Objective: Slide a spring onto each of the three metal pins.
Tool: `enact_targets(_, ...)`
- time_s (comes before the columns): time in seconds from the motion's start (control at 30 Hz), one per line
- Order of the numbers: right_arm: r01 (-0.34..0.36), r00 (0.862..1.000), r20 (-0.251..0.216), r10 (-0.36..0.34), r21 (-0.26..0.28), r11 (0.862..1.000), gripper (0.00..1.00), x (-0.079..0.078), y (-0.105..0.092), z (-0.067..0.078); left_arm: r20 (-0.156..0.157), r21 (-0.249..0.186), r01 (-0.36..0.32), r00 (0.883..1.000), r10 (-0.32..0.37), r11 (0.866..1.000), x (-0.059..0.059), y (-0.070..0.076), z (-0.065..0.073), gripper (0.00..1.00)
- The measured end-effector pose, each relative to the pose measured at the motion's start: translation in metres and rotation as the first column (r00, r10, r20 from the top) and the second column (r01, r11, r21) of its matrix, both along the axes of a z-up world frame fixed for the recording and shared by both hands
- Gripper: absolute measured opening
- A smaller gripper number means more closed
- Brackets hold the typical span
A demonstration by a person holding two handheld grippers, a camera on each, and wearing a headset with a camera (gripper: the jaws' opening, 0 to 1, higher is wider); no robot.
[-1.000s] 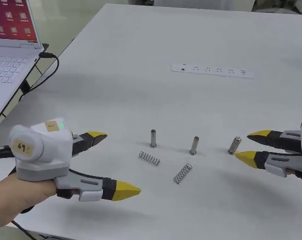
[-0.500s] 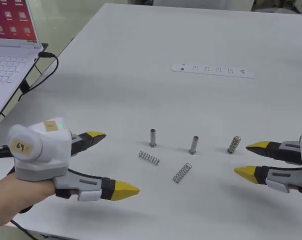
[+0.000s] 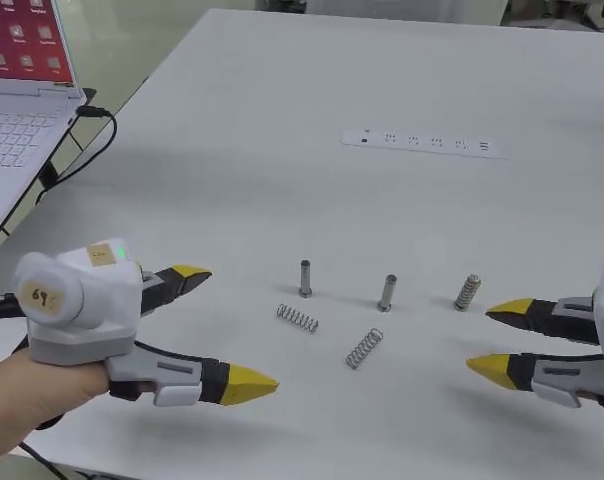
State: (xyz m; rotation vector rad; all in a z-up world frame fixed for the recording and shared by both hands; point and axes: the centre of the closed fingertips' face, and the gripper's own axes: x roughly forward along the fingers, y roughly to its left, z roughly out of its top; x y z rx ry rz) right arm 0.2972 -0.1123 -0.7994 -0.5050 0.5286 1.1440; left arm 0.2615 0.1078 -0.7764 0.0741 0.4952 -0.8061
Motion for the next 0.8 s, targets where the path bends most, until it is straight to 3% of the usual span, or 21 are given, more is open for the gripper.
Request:
enact_targets(0.3,-0.079,0.996,0.024,0.080,-0.059,0.995,0.36,-0.005,0.007,-0.006,-0.002,0.004,-0.003,1.000,0.003,1.000,-0.001,0.003,-0.001,0.96)
enact_targets(0.43,-0.116,0.992,0.030,0.121,-0.117,0.986,0.35,-0.007,0.006,-0.012,-0.002,0.002,-0.006,1.000,0.006,1.000,-0.002,0.004,0.000,0.96)
enact_targets(0.63,-0.159,0.986,0.036,0.165,-0.140,0.977,0.34,-0.011,0.016,-0.016,-0.004,0.005,-0.006,1.000,0.006,1.000,-0.004,0.006,0.000,0.96)
enact_targets(0.8,-0.209,0.973,0.056,0.224,-0.196,0.958,0.33,-0.013,0.022,-0.020,-0.005,0.006,-0.008,1.000,0.008,1.000,-0.005,0.007,0.000,0.96)
